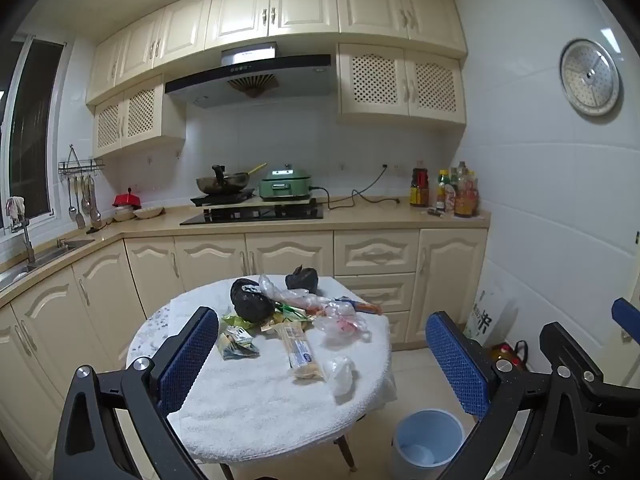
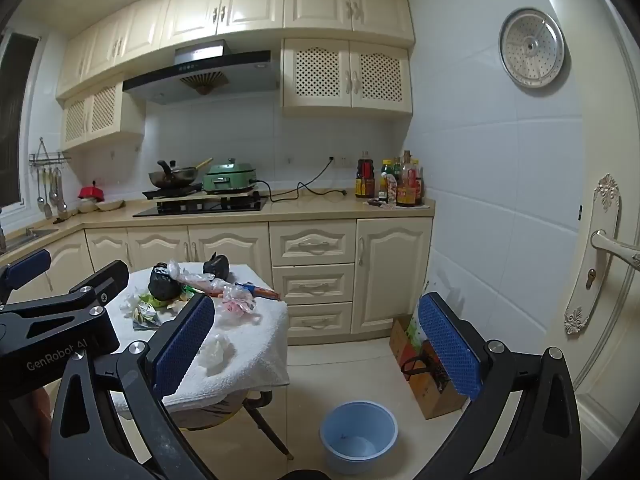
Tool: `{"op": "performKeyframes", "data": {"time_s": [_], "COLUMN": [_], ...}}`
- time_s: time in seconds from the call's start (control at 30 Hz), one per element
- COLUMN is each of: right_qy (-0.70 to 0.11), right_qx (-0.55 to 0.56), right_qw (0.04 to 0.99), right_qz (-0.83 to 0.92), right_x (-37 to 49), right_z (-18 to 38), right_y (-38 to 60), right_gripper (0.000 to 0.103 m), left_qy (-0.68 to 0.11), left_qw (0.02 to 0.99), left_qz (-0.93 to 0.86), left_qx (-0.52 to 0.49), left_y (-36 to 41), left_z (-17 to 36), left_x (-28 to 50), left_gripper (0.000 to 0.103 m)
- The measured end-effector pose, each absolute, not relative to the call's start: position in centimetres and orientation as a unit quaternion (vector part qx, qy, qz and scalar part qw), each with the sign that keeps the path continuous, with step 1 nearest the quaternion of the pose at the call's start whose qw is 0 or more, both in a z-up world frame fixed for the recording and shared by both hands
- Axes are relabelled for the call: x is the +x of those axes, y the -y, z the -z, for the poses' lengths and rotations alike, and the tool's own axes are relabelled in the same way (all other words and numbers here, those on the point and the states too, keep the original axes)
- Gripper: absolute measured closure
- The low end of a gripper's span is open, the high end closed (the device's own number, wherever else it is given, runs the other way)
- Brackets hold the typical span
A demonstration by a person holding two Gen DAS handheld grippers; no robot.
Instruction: Collect trash
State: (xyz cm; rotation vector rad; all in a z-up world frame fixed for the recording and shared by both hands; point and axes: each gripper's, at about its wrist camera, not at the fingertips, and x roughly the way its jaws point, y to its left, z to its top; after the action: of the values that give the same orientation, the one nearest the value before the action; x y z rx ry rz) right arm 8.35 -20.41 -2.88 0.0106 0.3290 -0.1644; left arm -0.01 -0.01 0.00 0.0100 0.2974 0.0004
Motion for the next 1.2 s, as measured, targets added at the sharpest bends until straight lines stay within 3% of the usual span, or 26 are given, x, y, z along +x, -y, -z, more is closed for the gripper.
{"op": "performKeyframes", "data": {"time_s": [1.2], "right_qy": [-0.162], "right_qx": [0.013], "right_qw": [0.984], "right_qz": [0.073], "right_x": [8.43], "right_z": [3.55], "right_y": [20.48], "right_gripper": [0.000], "left_qy": [-0.144], "left_qw": [0.989], "left_qz": [-0.008], "left_qx": [0.010], "left_y": [0.01], "left_z": [0.22], "left_x": [0.20], "left_gripper": [0.001]}}
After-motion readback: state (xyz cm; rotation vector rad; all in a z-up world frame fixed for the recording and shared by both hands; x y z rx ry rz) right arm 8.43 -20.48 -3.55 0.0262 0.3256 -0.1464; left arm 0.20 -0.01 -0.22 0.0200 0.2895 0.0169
